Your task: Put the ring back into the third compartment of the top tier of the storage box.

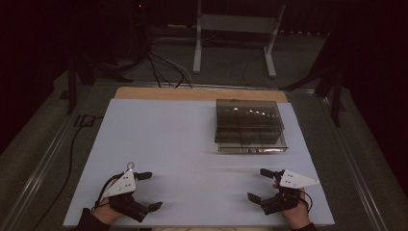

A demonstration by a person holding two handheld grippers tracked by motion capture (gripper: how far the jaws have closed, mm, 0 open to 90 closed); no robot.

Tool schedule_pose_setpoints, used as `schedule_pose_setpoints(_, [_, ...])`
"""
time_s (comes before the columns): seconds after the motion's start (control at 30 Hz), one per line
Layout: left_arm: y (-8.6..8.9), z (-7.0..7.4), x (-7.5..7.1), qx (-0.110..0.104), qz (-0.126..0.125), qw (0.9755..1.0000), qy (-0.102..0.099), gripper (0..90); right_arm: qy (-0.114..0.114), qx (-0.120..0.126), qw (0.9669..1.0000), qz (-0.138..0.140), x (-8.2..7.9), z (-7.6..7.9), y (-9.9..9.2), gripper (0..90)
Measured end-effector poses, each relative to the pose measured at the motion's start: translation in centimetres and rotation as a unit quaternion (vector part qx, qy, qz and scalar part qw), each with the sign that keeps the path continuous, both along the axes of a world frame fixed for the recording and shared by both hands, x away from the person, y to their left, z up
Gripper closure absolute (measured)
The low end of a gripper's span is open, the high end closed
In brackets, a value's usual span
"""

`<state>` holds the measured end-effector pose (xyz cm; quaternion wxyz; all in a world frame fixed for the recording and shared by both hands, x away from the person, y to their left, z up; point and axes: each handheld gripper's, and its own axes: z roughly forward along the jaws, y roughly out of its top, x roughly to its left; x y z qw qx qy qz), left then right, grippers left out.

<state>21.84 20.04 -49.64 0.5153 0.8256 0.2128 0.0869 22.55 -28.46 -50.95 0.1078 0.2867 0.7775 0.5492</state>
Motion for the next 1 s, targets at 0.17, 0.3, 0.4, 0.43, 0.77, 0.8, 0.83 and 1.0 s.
schedule_pose_setpoints(0.17, [-0.1,1.0,0.3,-0.017,0.005,0.9998,0.000,0.6,0.000,0.002,1.0000,-0.001,-0.1,0.0,0.0,0.0])
schedule_pose_setpoints(0.3, [-0.2,1.6,0.5,-0.021,0.014,0.9997,-0.007,0.6,0.000,0.001,1.0000,-0.002,-0.1,0.0,0.0,0.0])
schedule_pose_setpoints(0.4, [-0.2,2.2,0.7,-0.034,0.022,0.9991,-0.012,0.6,0.000,0.001,1.0000,-0.002,0.0,0.0,0.0,0.0])
schedule_pose_setpoints(0.43, [-0.1,2.3,0.8,-0.037,0.026,0.9989,-0.012,0.6,0.000,0.000,1.0000,-0.002,0.0,0.0,0.0,0.0])
schedule_pose_setpoints(0.77, [1.1,3.3,1.4,-0.056,0.069,0.9958,-0.021,0.7,0.000,0.001,1.0000,-0.003,-0.1,0.0,0.0,0.0])
schedule_pose_setpoints(0.8, [1.2,3.4,1.5,-0.060,0.074,0.9953,-0.022,0.7,0.000,0.001,1.0000,-0.003,-0.1,0.0,-0.1,0.0])
schedule_pose_setpoints(0.83, [1.4,3.5,1.5,-0.060,0.076,0.9950,-0.023,0.6,0.001,0.002,1.0000,-0.003,-0.1,0.0,-0.1,0.0])
schedule_pose_setpoints(1.0, [1.8,3.7,1.7,-0.057,0.089,0.9939,-0.030,0.6,0.001,0.002,1.0000,-0.003,-0.1,0.0,-0.1,0.0])
